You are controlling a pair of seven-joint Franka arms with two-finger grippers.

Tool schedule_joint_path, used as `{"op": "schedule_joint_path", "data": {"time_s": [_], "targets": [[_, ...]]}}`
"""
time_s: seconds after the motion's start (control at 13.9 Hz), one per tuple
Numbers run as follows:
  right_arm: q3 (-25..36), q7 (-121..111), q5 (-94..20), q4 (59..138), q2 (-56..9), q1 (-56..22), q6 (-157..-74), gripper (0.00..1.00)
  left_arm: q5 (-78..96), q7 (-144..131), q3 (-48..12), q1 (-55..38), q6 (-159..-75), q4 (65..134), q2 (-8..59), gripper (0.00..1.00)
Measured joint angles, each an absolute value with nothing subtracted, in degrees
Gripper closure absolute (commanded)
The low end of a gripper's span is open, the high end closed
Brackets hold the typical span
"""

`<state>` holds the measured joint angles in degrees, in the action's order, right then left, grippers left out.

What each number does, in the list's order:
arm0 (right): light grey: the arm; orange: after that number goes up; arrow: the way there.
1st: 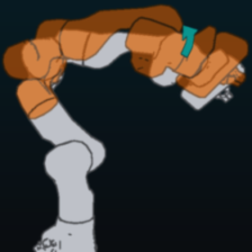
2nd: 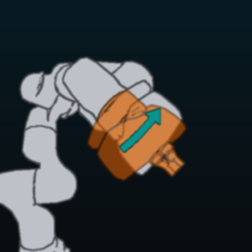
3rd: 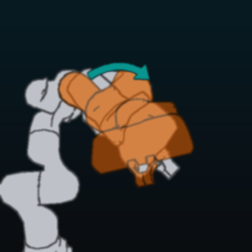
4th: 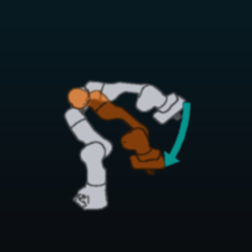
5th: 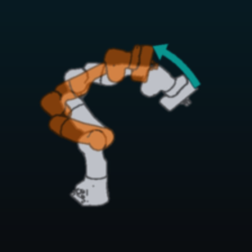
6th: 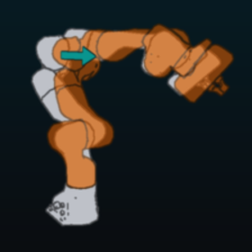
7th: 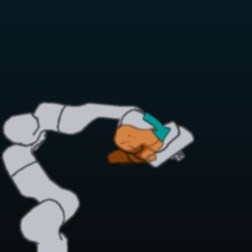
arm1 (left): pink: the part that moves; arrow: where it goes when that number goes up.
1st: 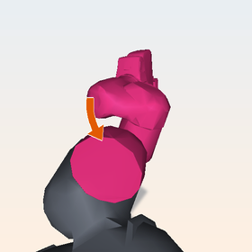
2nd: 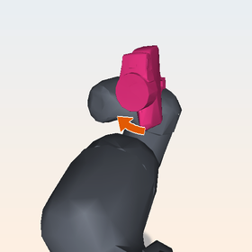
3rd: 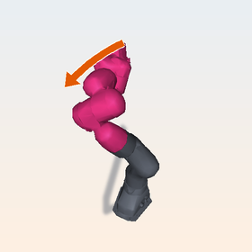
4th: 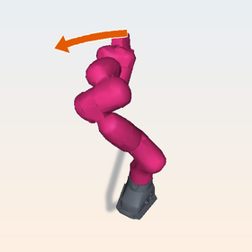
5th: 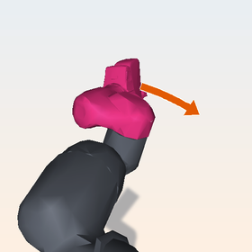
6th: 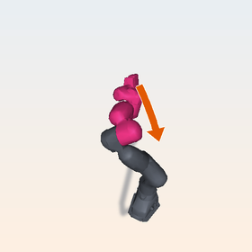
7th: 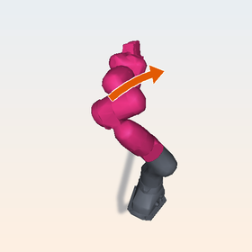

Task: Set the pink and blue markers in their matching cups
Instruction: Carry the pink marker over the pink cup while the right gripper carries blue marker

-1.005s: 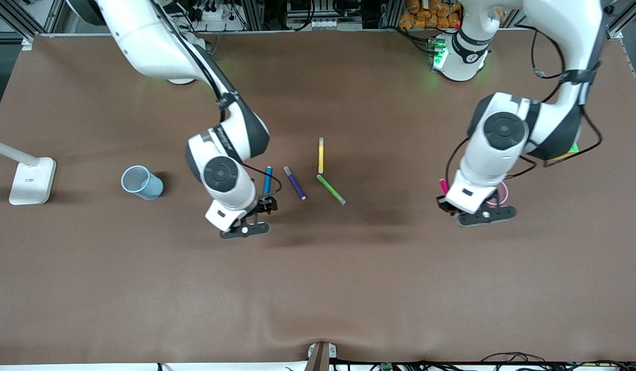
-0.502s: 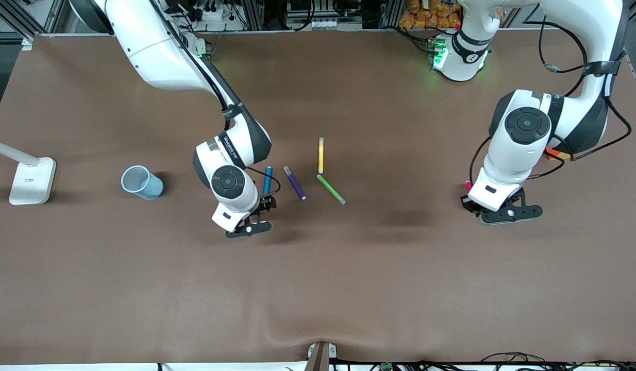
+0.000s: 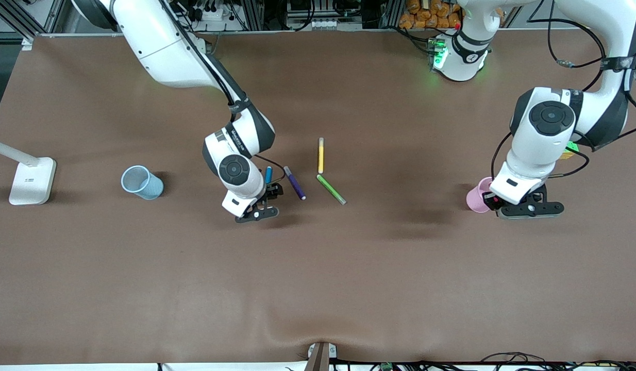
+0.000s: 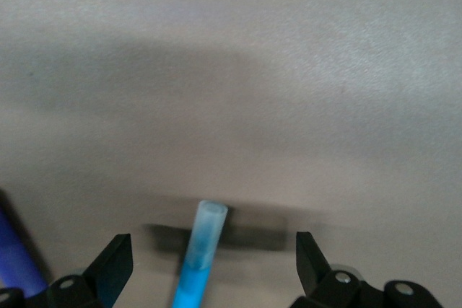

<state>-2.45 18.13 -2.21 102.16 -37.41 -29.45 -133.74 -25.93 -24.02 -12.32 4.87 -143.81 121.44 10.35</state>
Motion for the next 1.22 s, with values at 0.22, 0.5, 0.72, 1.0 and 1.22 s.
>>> {"op": "schedule_joint_path", "data": {"time_s": [0.22, 0.5, 0.72, 1.0, 1.22], "targets": [[-2.5, 19.0, -2.3, 103.2, -36.9, -30.4, -133.9, 0.00, -30.4, -24.0, -12.3, 7.3, -150.5, 125.4, 10.2, 1.00], [-2.5, 19.1, -2.3, 103.5, -36.9, -30.5, -134.5, 1.00, -31.7, -24.0, -12.3, 8.6, -152.4, 126.6, 10.2, 1.00], [-2.5, 19.1, -2.3, 103.6, -36.8, -30.5, -134.6, 1.00, -32.4, -24.0, -12.4, 8.6, -154.5, 127.1, 10.9, 1.00], [-2.4, 18.6, -2.2, 103.6, -36.1, -30.5, -134.9, 1.00, -32.6, -24.0, -12.4, 8.9, -156.6, 128.4, 11.5, 1.00], [-1.6, 13.0, -2.2, 103.5, -32.7, -29.3, -134.1, 1.00, -32.7, -24.0, -12.4, 9.1, -158.3, 129.4, 12.2, 1.00]]}}
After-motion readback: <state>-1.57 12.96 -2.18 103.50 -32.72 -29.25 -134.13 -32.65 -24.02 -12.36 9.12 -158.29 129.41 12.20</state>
